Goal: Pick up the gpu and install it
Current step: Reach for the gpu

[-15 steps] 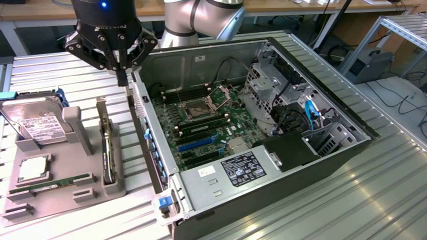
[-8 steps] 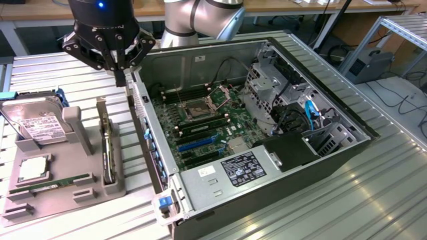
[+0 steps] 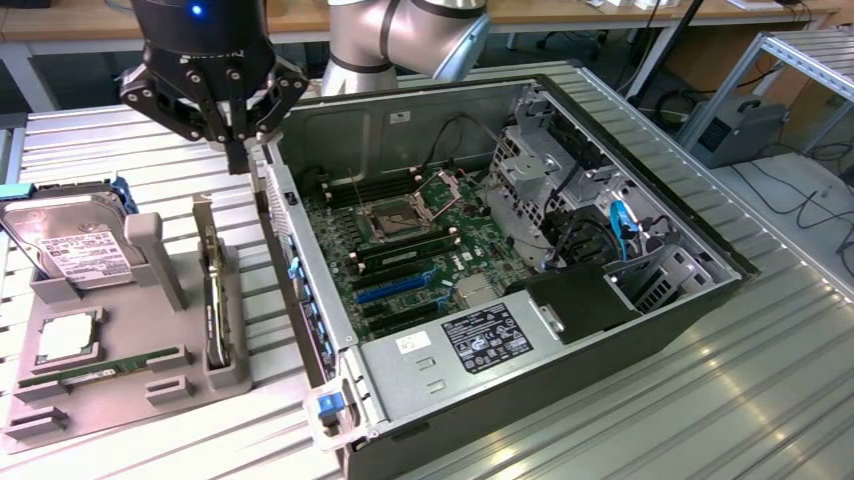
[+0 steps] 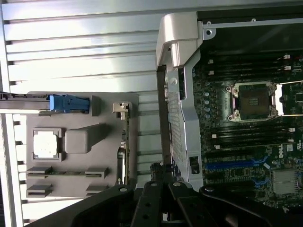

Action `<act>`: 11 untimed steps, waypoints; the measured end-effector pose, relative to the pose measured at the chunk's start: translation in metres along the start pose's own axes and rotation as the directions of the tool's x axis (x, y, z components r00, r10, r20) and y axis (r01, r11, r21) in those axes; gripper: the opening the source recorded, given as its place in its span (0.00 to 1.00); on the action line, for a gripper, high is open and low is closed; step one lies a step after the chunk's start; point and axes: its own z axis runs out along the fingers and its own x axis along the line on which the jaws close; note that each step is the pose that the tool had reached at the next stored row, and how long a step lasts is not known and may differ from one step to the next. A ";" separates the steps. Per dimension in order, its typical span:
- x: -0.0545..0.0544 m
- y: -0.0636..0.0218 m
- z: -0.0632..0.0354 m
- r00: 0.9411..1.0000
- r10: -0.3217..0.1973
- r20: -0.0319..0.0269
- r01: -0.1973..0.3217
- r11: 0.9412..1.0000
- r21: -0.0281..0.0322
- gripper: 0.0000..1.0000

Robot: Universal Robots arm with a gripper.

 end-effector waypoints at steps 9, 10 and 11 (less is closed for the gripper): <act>0.004 -0.0005 -0.0001 1.000 0.000 0.000 0.000 1.000 0.000 0.11; 0.005 -0.0005 -0.0001 1.000 0.000 0.000 0.000 1.000 0.000 0.11; 0.005 -0.0006 -0.0001 1.000 0.000 0.000 0.000 1.000 0.000 0.11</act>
